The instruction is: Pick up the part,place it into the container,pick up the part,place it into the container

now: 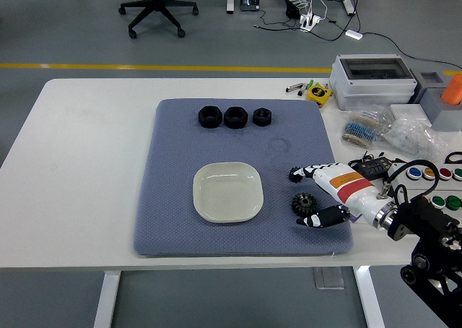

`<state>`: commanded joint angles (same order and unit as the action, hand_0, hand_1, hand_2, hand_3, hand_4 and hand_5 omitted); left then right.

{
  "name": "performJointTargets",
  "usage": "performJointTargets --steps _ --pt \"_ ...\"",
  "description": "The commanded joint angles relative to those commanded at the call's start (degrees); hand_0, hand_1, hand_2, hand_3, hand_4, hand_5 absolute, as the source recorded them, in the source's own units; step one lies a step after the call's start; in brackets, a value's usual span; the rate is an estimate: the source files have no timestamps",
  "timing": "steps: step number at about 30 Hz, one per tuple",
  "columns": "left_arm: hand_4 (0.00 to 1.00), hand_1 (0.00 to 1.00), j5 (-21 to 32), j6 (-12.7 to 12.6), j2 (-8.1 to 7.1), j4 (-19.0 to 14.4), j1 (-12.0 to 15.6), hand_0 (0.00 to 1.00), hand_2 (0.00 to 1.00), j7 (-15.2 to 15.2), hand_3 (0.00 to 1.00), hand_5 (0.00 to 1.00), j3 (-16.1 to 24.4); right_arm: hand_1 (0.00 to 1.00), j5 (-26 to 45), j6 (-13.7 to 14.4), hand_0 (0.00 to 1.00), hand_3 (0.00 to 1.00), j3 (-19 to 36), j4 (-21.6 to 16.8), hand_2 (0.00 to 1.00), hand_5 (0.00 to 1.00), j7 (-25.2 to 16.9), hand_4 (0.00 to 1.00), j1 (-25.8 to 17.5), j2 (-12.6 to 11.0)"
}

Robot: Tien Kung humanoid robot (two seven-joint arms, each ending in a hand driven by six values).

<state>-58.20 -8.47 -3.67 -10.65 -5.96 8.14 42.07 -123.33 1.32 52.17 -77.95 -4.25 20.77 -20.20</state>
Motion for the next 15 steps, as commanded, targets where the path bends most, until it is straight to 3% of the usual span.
performJointTargets --steps 5,6,15 --pt "0.640 0.700 0.5 0.0 0.01 0.0 -0.2 0.740 0.655 -0.1 0.581 0.610 -0.3 0.686 0.9 -0.7 0.612 0.755 -2.0 0.9 0.732 0.373 0.6 0.998 1.5 -0.9" --pt "0.640 0.700 0.6 0.0 0.00 0.0 -0.2 0.740 0.656 -0.1 0.581 0.610 -0.4 0.659 1.0 -0.8 0.555 0.688 -2.1 1.1 0.707 0.360 0.6 0.998 1.7 -1.0" --pt "0.641 0.700 2.1 -0.2 -0.05 0.0 -0.5 0.740 0.657 -0.3 0.582 0.612 -1.2 0.643 1.9 -1.5 0.526 0.648 -5.2 3.9 0.690 0.374 1.2 0.998 4.4 -1.8"
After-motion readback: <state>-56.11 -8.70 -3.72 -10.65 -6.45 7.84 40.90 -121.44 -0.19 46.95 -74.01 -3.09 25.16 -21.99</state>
